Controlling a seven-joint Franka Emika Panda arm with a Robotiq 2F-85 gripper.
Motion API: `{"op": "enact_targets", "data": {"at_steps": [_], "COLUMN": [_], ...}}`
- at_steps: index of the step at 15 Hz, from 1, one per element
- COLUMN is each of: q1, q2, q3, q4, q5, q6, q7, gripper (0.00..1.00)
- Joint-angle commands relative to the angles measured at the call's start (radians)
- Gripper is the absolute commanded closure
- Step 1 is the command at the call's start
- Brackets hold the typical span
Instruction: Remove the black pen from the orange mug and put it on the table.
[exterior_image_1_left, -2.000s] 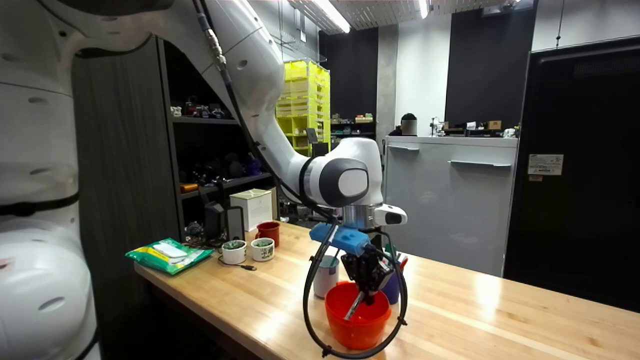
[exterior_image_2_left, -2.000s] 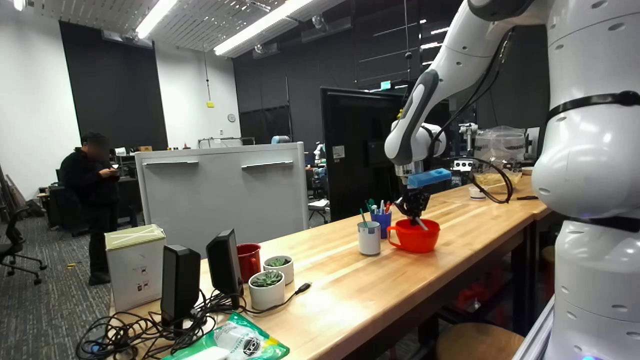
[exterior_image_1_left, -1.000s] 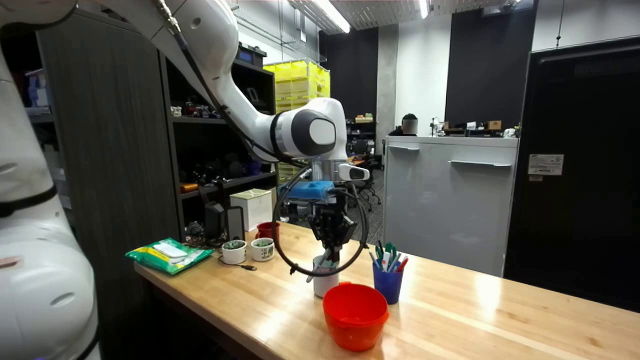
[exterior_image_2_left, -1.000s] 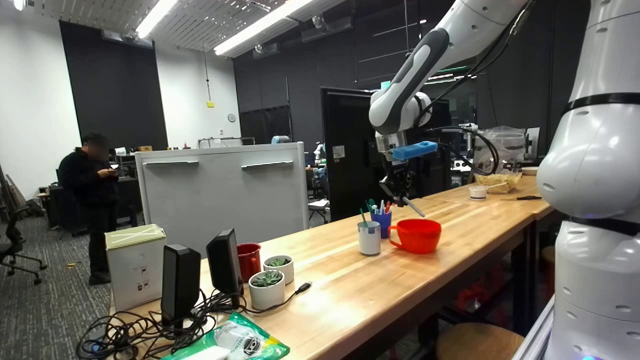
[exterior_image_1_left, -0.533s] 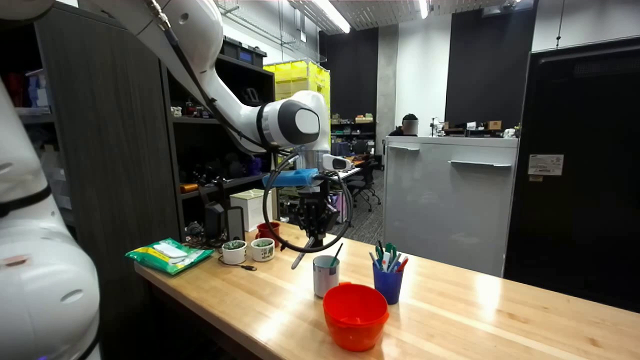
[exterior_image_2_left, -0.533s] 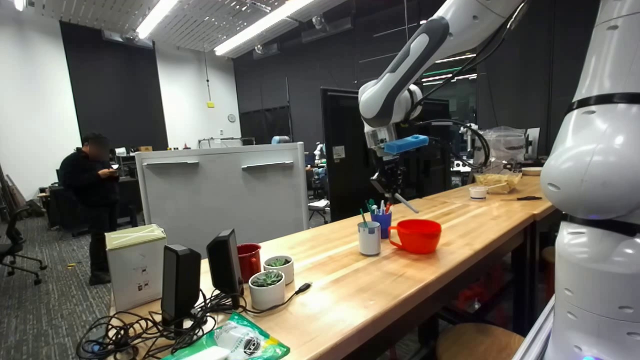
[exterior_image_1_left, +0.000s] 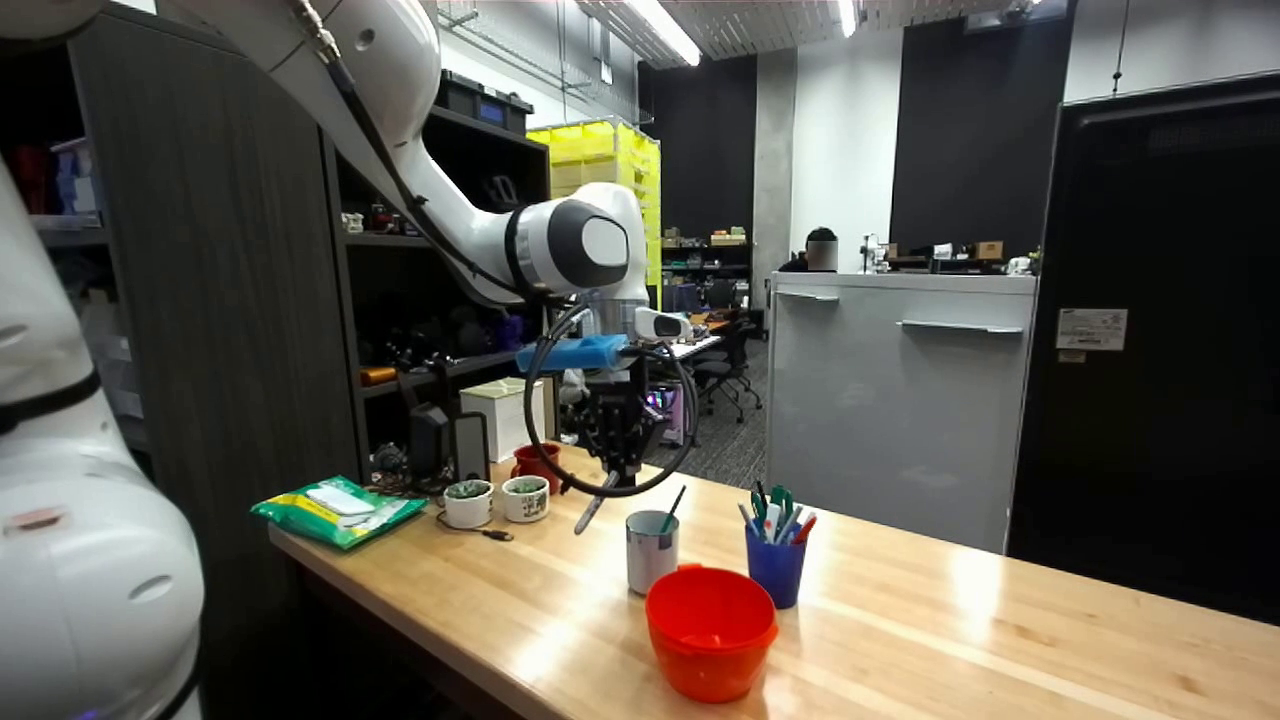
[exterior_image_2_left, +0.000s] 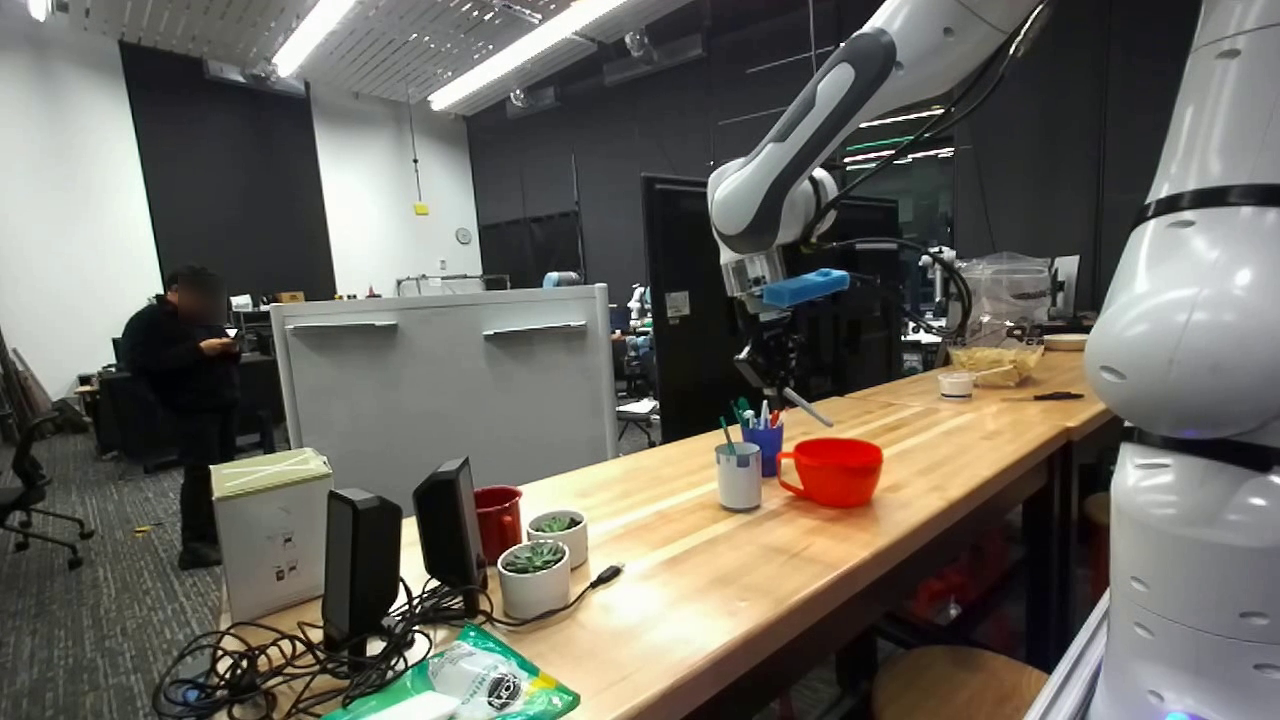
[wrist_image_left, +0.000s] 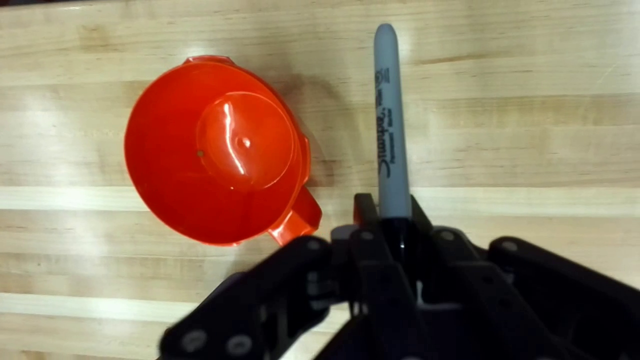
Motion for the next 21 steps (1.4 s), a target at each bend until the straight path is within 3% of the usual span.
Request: {"op": "enact_targets", "data": {"at_steps": [1,7,8,21], "q1": [0.000,0.000,0.000,0.044], "q2": [0.000,0.000,0.000,0.058], "q3": [0.001,0.001,0.001,0.043], "q4": [0.001,0.001,0.001,0.103], "q5": [0.000,0.000,0.000,-0.019], "q6": [-0.002,-0.002,-0.002,-0.067], "q7": [0.000,-0.001,-0.001,-0.048], "gripper": [0.85,0.85,0.96,0.96]}}
